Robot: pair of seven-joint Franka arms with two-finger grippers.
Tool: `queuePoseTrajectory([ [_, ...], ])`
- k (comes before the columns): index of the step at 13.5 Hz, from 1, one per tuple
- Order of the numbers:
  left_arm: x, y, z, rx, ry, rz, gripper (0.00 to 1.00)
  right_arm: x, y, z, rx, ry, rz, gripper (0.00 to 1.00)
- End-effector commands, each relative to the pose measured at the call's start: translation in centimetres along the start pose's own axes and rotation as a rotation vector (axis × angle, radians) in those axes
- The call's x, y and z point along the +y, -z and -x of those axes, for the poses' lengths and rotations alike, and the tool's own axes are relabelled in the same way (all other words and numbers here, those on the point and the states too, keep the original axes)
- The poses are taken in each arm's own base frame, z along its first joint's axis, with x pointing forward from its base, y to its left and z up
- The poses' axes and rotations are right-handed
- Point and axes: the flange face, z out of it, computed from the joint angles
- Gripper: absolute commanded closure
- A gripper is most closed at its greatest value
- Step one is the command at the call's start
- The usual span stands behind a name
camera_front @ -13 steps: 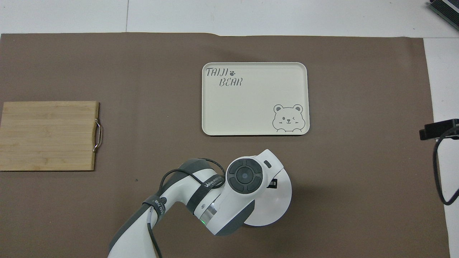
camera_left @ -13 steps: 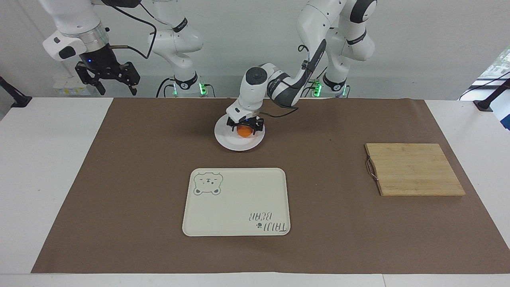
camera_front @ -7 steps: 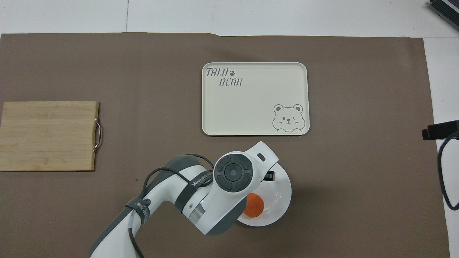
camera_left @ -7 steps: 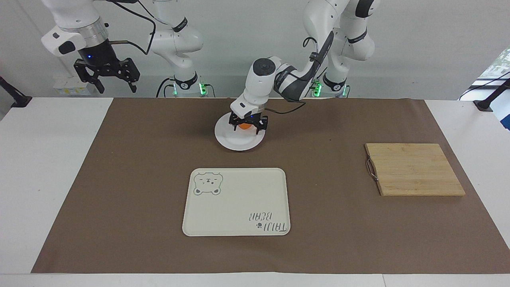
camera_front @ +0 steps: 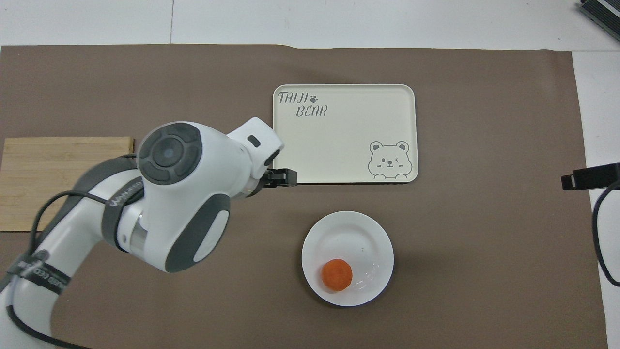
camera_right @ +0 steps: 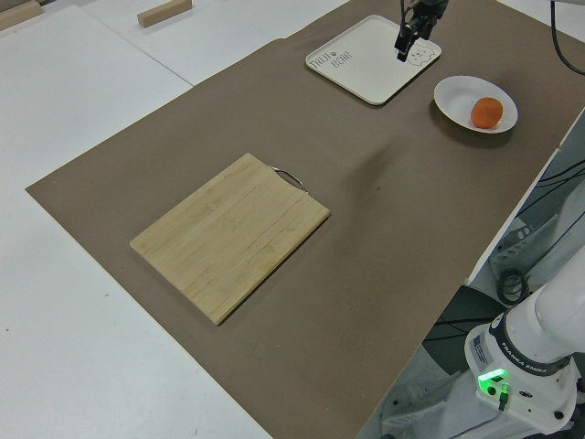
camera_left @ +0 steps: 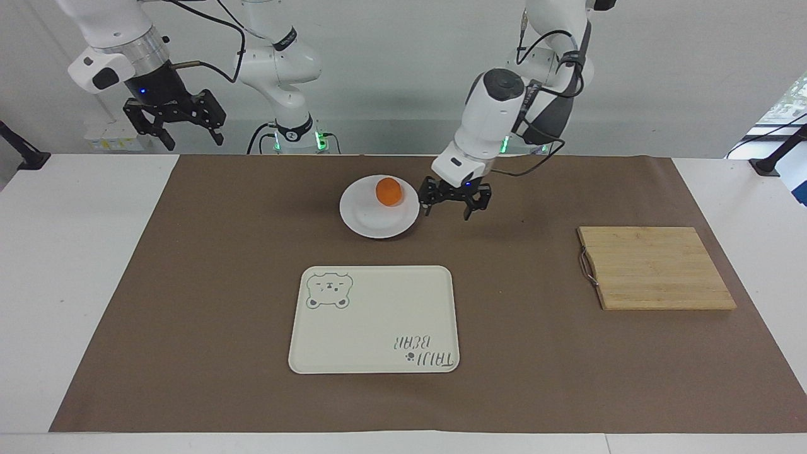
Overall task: Place orange and plate with both arms
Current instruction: 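Withdraw the left gripper to the cutting board while the right gripper advances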
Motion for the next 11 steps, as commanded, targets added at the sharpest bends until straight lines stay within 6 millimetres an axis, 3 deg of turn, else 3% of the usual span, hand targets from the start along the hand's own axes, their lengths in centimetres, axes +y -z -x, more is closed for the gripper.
queuePoseTrajectory([
  [1,-6.2,4.4,-2.6,0.005,-0.13,-0.108,0.0,0.2,-0.1,0.4,0.002,0.015,-0.024,0.0],
  [3,-11.7,8.6,-3.4,-0.026,-0.118,-0.144,0.0,0.2,-0.1,0.5,0.002,0.015,-0.024,0.0],
  [6,-16.1,14.4,-1.8,-0.049,-0.148,-0.171,0.0,0.2,-0.1,0.4,0.003,0.015,-0.024,0.0],
  [9,-17.1,18.0,0.4,-0.043,-0.134,-0.209,0.0,0.1,-0.1,0.5,0.0,0.016,-0.024,0.0],
  [11,-17.1,18.3,0.7,-0.039,-0.135,-0.211,0.0,0.1,-0.1,0.4,0.002,0.016,-0.025,0.0],
])
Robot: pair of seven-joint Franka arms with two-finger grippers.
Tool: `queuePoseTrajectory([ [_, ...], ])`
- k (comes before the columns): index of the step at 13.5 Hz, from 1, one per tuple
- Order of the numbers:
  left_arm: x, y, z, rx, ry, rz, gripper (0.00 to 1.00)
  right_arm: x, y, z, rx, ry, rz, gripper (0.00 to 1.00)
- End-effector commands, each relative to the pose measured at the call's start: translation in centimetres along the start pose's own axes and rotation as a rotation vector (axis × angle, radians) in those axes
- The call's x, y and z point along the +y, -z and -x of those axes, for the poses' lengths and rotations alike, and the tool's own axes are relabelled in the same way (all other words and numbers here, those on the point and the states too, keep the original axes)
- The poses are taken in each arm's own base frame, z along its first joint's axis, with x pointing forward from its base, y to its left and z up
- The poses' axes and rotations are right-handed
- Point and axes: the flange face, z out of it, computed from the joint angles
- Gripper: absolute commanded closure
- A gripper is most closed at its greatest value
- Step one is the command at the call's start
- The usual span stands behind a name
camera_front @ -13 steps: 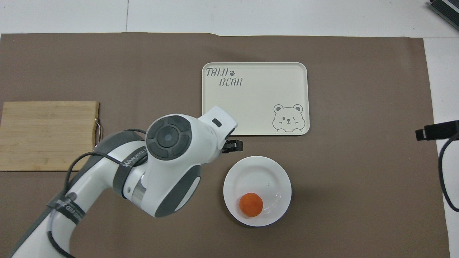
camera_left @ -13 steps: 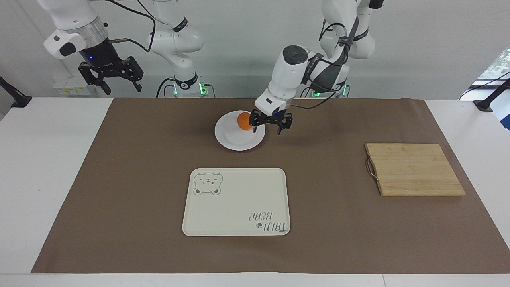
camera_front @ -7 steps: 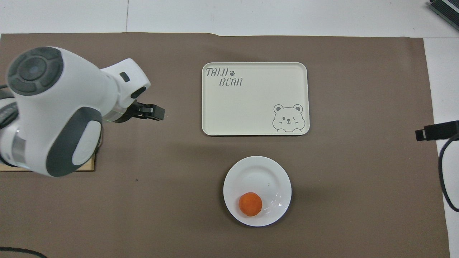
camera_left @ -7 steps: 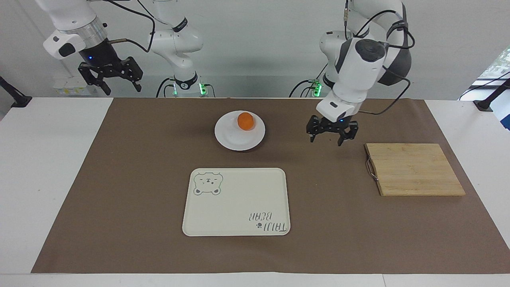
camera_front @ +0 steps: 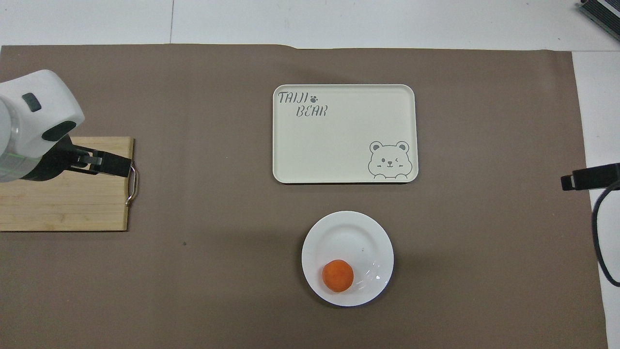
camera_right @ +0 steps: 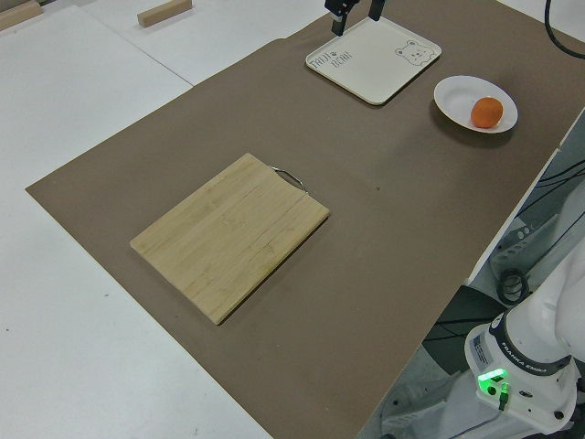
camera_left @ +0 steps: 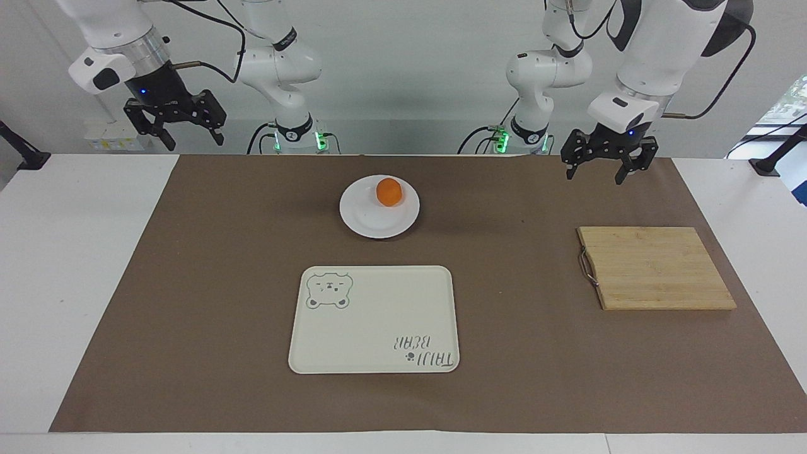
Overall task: Place orange and plate with both arms
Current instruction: 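Withdraw the left gripper to the cutting board while the right gripper advances, then move the right gripper to the plate rim and grip it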
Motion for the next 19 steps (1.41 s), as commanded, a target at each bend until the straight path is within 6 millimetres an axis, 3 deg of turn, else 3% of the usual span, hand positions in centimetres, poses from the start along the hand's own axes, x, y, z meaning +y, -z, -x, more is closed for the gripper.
queuePoseTrajectory([
  [1,-0.6,0.0,0.4,-0.01,-0.005,-0.021,0.0,0.1,0.0,0.4,0.003,0.016,-0.025,0.0],
  [6,-0.1,-0.1,0.7,-0.033,-0.01,-0.017,0.0,0.1,-0.1,0.5,0.0,0.016,-0.024,0.0],
  [10,-1.3,-0.1,0.6,-0.024,0.01,-0.013,0.0,-0.1,-0.1,0.3,0.008,0.014,-0.026,0.0],
  [12,-2.1,-0.4,0.4,-0.025,0.025,-0.006,0.0,-1.0,-1.6,-0.6,0.014,0.015,-0.07,0.0],
  [13,-3.1,-0.2,0.3,-0.022,0.039,0.0,0.0,-1.2,-3.1,-1.4,0.029,-0.015,-0.082,0.0],
  [16,-5.2,-0.3,0.1,-0.017,0.007,0.009,0.0,-3.4,-12.1,-5.5,0.03,-0.046,-0.138,0.0],
  [19,-5.5,-0.1,-0.4,-0.018,0.009,0.01,0.0,-5.8,-19.7,-9.4,0.025,-0.084,-0.217,0.0],
])
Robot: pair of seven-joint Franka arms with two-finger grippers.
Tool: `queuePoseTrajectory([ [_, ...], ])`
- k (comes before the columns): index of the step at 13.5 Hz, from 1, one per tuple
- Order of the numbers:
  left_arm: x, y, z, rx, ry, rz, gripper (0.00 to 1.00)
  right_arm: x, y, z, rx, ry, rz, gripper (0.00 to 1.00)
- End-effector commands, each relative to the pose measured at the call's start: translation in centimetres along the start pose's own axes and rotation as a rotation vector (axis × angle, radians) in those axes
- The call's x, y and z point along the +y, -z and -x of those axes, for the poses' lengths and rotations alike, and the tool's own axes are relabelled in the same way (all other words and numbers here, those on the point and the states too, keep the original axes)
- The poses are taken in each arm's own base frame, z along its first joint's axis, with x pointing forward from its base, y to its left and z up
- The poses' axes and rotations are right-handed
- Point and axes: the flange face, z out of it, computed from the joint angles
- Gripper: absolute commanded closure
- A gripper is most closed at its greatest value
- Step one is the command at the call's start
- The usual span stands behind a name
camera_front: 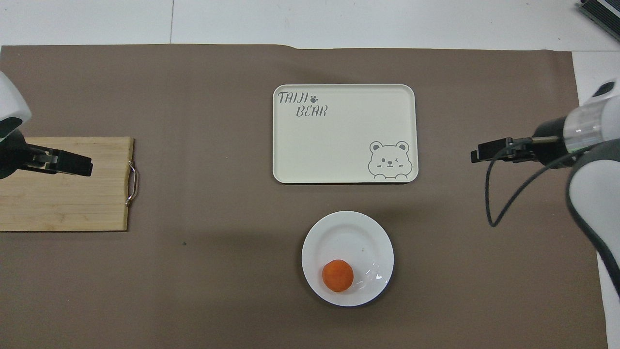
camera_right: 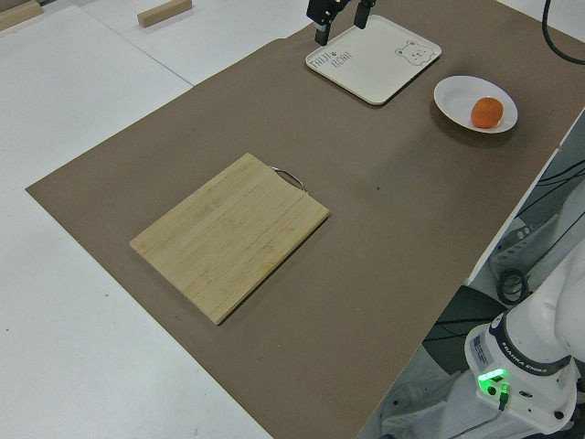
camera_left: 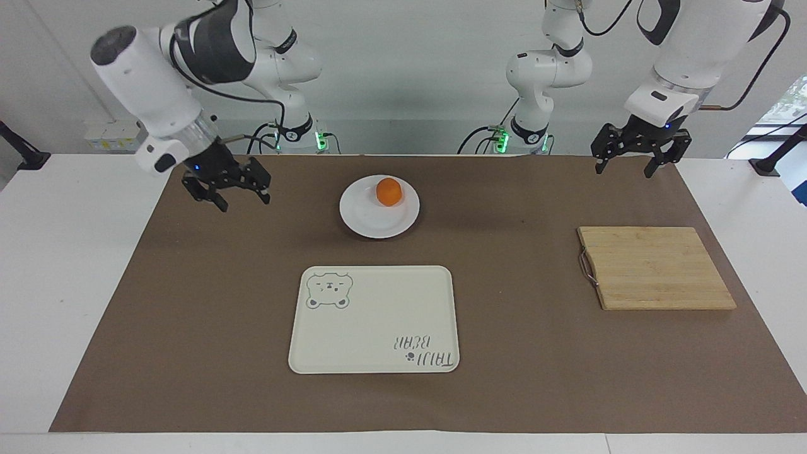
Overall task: Place orange and plate with both arms
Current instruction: 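Move the right gripper to the plate rim and grip it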
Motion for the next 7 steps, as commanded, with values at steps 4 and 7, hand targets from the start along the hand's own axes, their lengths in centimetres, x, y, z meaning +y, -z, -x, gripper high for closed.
queuePoseTrajectory([
  [4,-0.5,0.7,-2.1,0.011,-0.033,-0.002,0.0,-2.7,-10.6,0.8,-0.069,-0.091,-0.168,0.0],
  [7,-1.0,1.0,-2.3,0.018,-0.062,-0.007,0.0,-3.9,-12.3,5.1,-0.126,-0.067,-0.22,0.0],
])
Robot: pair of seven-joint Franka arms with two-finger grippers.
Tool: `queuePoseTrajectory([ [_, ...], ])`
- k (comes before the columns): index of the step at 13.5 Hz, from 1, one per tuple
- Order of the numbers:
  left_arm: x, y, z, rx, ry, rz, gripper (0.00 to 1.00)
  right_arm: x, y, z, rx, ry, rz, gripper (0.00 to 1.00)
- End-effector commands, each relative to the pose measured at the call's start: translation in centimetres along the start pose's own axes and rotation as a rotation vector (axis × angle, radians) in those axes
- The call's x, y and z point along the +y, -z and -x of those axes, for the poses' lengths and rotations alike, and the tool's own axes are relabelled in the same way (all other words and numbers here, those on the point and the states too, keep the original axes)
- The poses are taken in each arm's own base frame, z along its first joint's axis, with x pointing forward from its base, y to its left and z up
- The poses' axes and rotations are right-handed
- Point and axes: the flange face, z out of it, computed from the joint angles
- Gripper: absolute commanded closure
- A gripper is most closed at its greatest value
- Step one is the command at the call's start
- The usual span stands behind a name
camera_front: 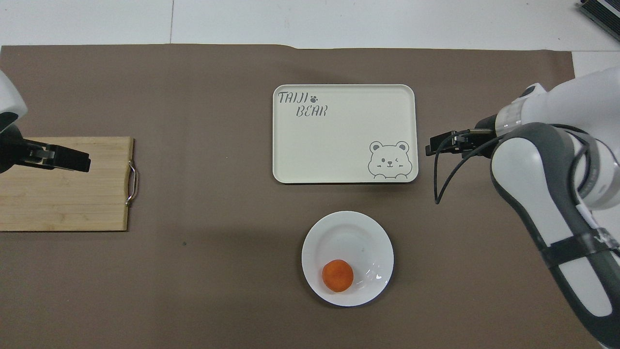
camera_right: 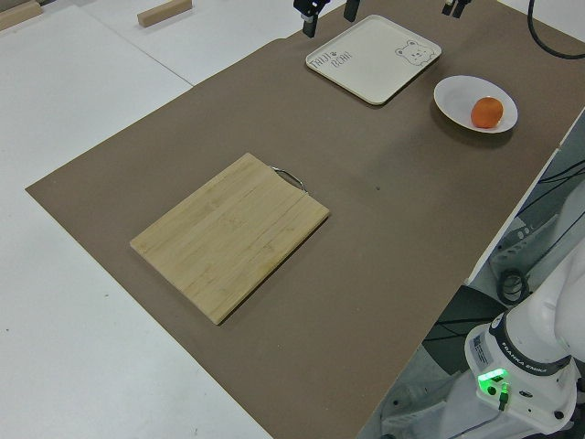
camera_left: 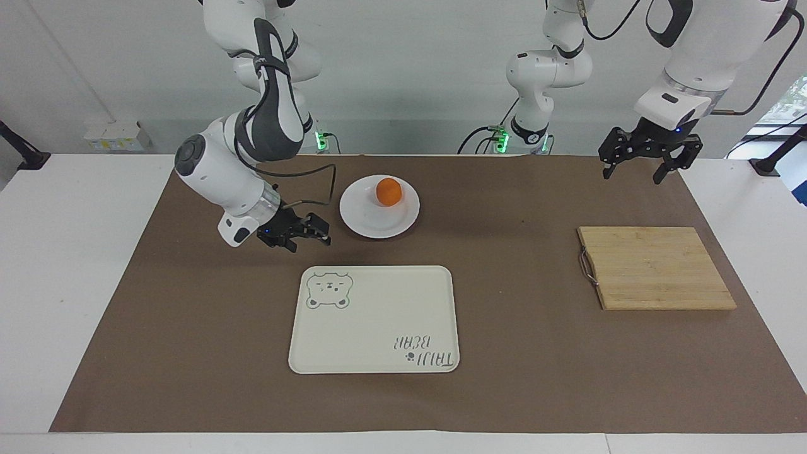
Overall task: Place orange and plate with both arms
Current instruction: 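Move the right gripper to the plate rim and grip it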
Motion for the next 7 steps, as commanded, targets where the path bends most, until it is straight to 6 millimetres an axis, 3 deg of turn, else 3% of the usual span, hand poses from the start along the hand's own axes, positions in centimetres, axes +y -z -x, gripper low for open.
queuePoseTrajectory([
  [1,0.0,1.0,-0.3,0.006,-0.023,-0.013,0.0,0.0,-1.3,5.4,-0.024,0.021,-0.085,0.0],
  [3,-0.4,1.0,0.1,0.001,-0.013,-0.017,0.0,0.7,-2.3,8.0,-0.046,0.032,-0.098,0.0],
  [7,-1.1,0.8,0.5,-0.022,0.01,-0.008,0.0,2.7,-6.2,10.7,-0.113,0.078,-0.169,0.0],
])
